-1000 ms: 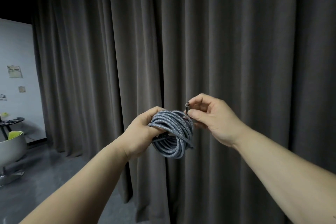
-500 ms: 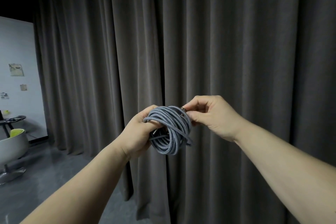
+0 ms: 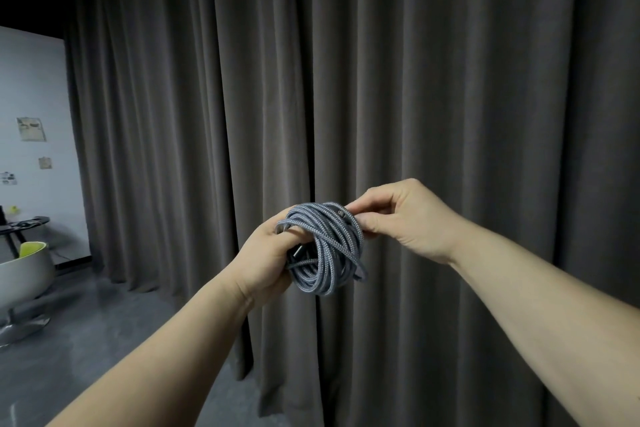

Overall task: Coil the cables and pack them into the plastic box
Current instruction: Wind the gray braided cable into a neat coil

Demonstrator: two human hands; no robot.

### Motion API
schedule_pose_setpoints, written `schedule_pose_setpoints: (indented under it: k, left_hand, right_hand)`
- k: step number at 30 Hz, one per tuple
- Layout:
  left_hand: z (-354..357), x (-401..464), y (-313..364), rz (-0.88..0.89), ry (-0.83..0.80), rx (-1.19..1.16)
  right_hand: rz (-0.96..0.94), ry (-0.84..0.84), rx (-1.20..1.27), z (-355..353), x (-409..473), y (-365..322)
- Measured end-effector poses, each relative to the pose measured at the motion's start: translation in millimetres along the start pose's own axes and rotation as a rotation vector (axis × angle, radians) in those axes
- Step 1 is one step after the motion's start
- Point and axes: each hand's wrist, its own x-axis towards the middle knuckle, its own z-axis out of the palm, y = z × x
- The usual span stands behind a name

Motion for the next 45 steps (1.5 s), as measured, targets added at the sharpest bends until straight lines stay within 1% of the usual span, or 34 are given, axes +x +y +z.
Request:
schedule_pose_setpoints:
  k: [5,10,15,20,22,24,27,29,34,39,40,42,45]
  left_hand:
    - [1.9,2.6,3.7,0.012,0.031,0.128]
    - [3.0,3.6,1.8,-0.013,0.018,0.142]
    - [2.9,8.0,1.5,0.027,0.068,0.242]
    - [1.6,9.1,3.5,0.079,0.083,0.327]
    - [-0.2,9.5,2.7,0.084,0.086,0.337]
    - [-1.5,9.8,2.0,0.088,0.085,0.342]
    - [-0.8,8.9,2.7,0.079,0.072,0.339]
    - [0.9,7.6,4.2,0.074,0.065,0.334]
    - [1.7,8.8,6.4,0.071,0.112,0.389]
    - [-1.8,11.7,-1.6,0.061,0.220,0.502]
    - [-2.6,11.9,-3.8,0.060,0.238,0.521]
    - [-2.8,12.6,-7.5,0.062,0.260,0.564]
    - [0.5,12.2,-6.9,0.062,0.273,0.600]
  right_hand:
    - [-0.007,0.042,0.026,3.4,-1.6,6.7]
    - [-0.003,0.095,0.110,8.1,-3.5,13.6]
    - [0.017,0.170,0.189,12.7,-3.0,18.8]
    - [0.063,0.150,0.314,13.4,-3.6,16.0]
    - [0.065,0.151,0.297,13.3,-4.6,14.2]
    - [0.050,0.165,0.213,14.4,-4.9,12.4]
    - [0.023,0.238,0.126,16.1,-2.8,13.1]
    - [0.019,0.285,0.120,17.1,-1.4,14.2]
    - [0.068,0.329,0.260,23.1,1.0,18.4]
    - [0.144,0.331,0.472,18.9,3.0,15.0]
    - [0.154,0.320,0.473,18.0,3.3,14.7]
    - [0.150,0.282,0.399,17.6,2.8,17.9]
    - [0.090,0.200,0.187,17.3,-1.0,25.3]
